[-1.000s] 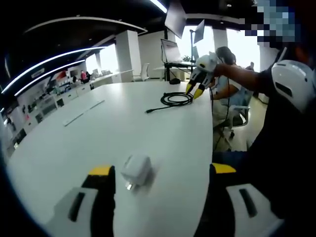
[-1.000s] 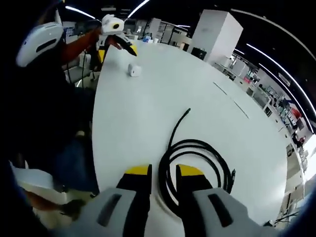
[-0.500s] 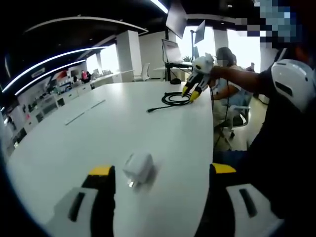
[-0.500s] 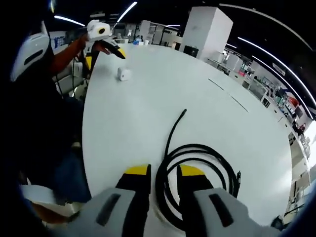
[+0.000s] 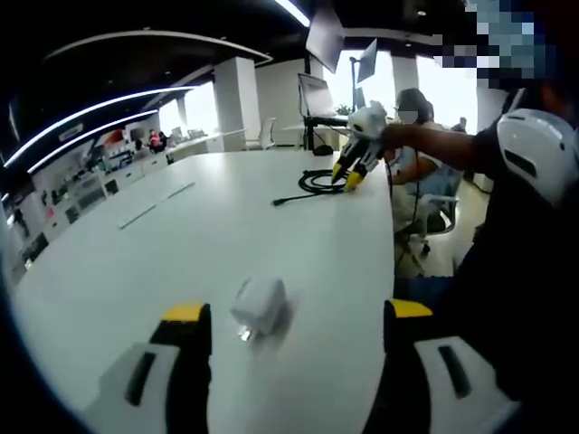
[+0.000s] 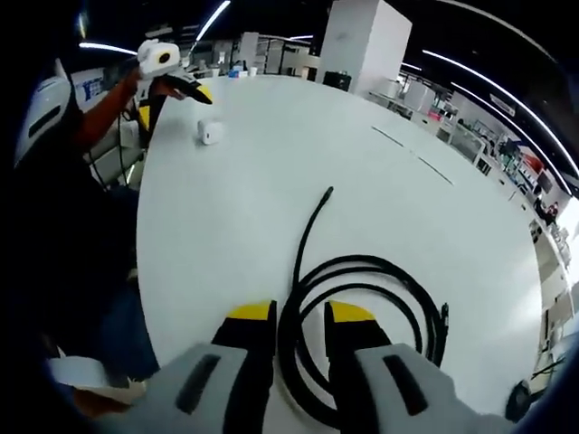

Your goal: Plug the desk Type‑C cable into the charger adapter.

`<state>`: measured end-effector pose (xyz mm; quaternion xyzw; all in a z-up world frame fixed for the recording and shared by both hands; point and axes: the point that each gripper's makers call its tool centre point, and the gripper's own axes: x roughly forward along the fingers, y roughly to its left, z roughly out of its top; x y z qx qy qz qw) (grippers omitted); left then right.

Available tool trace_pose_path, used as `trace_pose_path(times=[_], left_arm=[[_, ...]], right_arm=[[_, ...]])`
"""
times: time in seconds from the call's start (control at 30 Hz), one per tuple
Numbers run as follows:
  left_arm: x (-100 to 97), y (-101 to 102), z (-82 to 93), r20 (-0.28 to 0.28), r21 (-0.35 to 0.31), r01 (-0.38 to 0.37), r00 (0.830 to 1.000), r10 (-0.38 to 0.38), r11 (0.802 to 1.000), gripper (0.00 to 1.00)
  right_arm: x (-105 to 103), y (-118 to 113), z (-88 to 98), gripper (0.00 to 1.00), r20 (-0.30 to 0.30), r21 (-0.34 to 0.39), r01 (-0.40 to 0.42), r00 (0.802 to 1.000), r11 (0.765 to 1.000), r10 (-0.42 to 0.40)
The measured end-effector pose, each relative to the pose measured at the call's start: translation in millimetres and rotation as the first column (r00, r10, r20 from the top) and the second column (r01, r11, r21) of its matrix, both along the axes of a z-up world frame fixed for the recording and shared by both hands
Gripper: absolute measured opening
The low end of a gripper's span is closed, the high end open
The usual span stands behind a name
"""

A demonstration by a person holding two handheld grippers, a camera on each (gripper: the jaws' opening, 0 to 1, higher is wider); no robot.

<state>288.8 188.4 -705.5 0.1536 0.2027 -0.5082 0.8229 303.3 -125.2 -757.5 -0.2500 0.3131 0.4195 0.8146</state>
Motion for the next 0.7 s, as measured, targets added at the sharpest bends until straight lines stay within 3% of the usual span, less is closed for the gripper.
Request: trace_pose_path(times=[0.7], left_arm=[[-0.1, -1.4, -2.3, -0.003, -0.005, 0.002, 1.0, -0.002, 1.0, 0.78]], right_arm=[[1.8, 1.5, -4.0, 0.17, -0.065, 0.024, 0.022, 0.998, 0.999, -0.021]])
